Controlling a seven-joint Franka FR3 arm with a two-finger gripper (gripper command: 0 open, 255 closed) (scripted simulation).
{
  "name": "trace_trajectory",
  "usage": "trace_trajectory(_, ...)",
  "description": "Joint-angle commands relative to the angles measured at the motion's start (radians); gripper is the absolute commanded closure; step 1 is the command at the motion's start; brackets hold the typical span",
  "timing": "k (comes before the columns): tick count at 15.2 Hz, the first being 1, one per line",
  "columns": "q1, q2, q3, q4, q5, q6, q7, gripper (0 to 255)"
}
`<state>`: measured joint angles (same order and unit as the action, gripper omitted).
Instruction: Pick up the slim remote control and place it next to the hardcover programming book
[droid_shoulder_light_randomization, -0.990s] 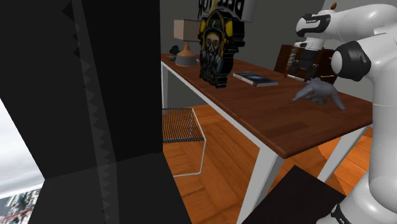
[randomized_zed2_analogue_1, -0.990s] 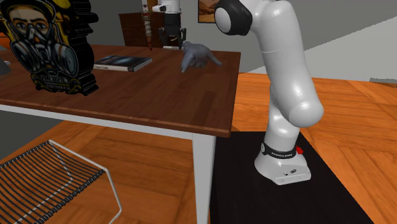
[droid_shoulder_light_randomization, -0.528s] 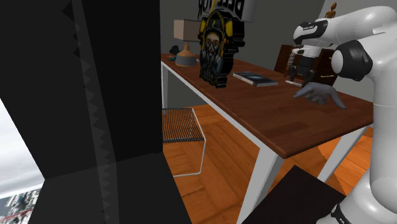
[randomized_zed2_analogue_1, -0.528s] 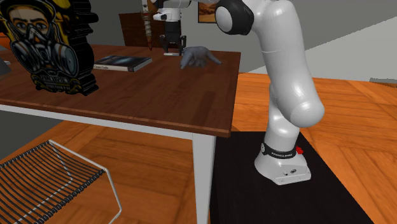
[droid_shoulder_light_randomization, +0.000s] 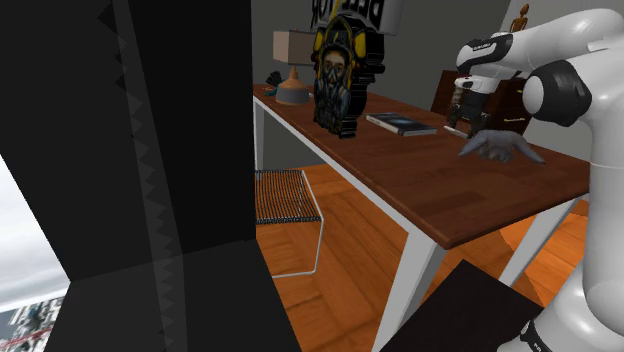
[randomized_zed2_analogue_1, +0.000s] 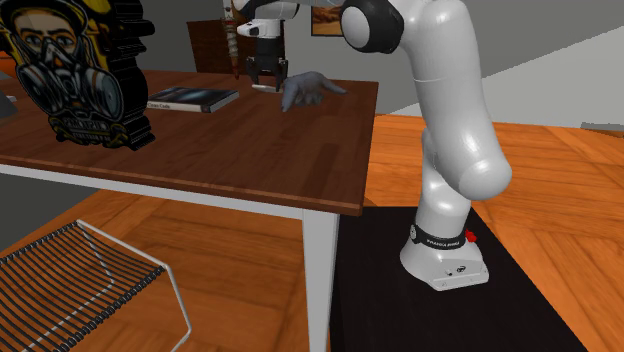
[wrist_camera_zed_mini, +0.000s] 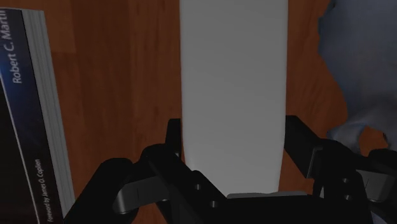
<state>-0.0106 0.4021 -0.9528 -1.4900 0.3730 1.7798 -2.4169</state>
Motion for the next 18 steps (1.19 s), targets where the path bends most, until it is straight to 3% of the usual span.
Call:
trace_trajectory(1, -0.022, 0.027, 0.002, -0.037, 0.003, -0.02, -0.009, 255)
trace_trajectory(6, -0.02, 0.027, 0.0, -0.037, 0.004, -0.021, -0.01, 255)
trace_trajectory(7, -0.016, 0.018, -0.004, -0.048, -0.002, -0.017, -0.012, 0)
trace_trajectory(10, -0.005, 0.019, -0.001, -0.034, -0.003, -0.028, 0.006, 0)
trace_trajectory(11, -0.025, 0.039, 0.006, -0.006, 0.011, -0.041, 0.0, 0)
trace_trajectory(12, -0.023, 0.026, 0.004, -0.038, 0.002, -0.02, -0.009, 0)
trace_trajectory(16, -0.06, 0.026, 0.004, 0.099, -0.004, -0.147, 0.004, 0)
trace_trajectory(18, -0.06, 0.026, 0.004, 0.098, -0.004, -0.147, 0.004, 0)
